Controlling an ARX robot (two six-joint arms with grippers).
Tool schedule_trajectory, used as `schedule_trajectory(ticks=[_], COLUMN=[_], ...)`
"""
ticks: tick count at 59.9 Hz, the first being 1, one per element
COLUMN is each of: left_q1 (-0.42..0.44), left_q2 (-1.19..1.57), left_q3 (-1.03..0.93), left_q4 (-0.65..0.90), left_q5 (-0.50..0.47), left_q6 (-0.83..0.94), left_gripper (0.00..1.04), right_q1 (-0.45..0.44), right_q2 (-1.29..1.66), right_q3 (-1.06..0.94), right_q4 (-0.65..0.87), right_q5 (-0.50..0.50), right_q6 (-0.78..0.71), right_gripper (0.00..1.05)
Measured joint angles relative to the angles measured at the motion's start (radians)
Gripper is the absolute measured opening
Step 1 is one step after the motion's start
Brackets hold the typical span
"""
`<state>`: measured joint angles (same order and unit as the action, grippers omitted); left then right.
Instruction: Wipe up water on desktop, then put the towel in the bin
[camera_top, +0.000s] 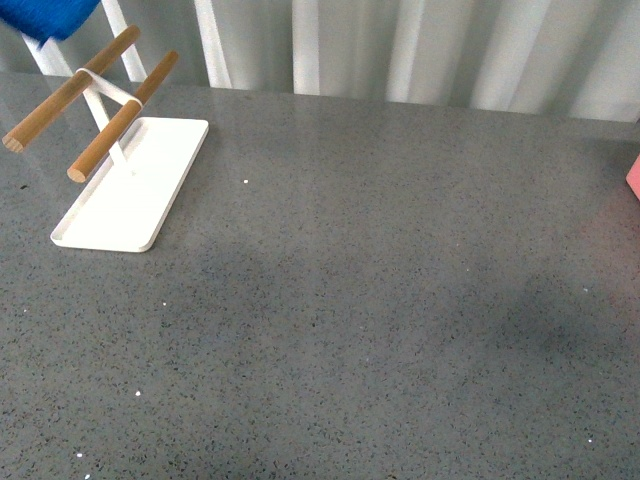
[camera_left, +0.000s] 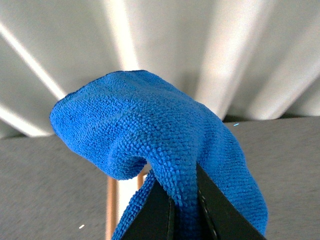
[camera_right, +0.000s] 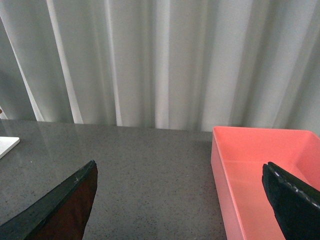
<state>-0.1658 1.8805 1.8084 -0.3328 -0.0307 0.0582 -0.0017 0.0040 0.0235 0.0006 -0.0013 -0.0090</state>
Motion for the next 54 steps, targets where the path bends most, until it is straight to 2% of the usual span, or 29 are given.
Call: schedule_trajectory(ticks=[5,11,15,22,30,35,37,43,49,54], left_q1=[-0.072,-0.232,-0.309,-0.380,-0.419,-0.433,-0.436,-0.442,-0.444,-0.445], left_q2=[-0.050,-0.105,-0.101,-0.073,-0.032,-0.005,0.002,0.015,0.019,0.019], left_q3=[-0.037,-0.130,-0.177,-0.230,-0.254,-0.254,-0.254,-0.254,-0.254,-0.248], left_q4=[0.044,0.142,0.197,0.279,0.341,0.357,0.359,0.364,0.365,0.365], left_q5=[0.036,0.081,0.094,0.105,0.109,0.109,0.109,0.110,0.110,0.114], left_q6=[-0.036,-0.103,-0.154,-0.235,-0.310,-0.350,-0.359,-0.381,-0.397,-0.407], left_gripper=[0.04,0.04,0.04,0.04,0.04,0.04,0.04,0.04,0.04,0.04], right_q1=[0.000,0.000,0.000,0.000,-0.002,-0.035,-0.046,-0.094,-0.159,-0.171], right_q2=[0.000,0.000,0.000,0.000,0.003,0.099,0.135,0.248,0.411,0.576], right_q3=[0.000,0.000,0.000,0.000,0.002,0.064,0.070,0.093,0.154,0.200], right_q4=[0.000,0.000,0.000,0.000,-0.005,-0.185,-0.190,-0.096,0.094,0.264], right_q5=[0.000,0.000,0.000,0.000,-0.005,-0.175,-0.208,-0.283,-0.356,-0.379], right_q6=[0.000,0.000,0.000,0.000,0.001,0.026,0.029,0.019,-0.007,-0.026], right_gripper=[0.98,0.98,0.98,0.98,0.98,0.98,0.98,0.98,0.98,0.98])
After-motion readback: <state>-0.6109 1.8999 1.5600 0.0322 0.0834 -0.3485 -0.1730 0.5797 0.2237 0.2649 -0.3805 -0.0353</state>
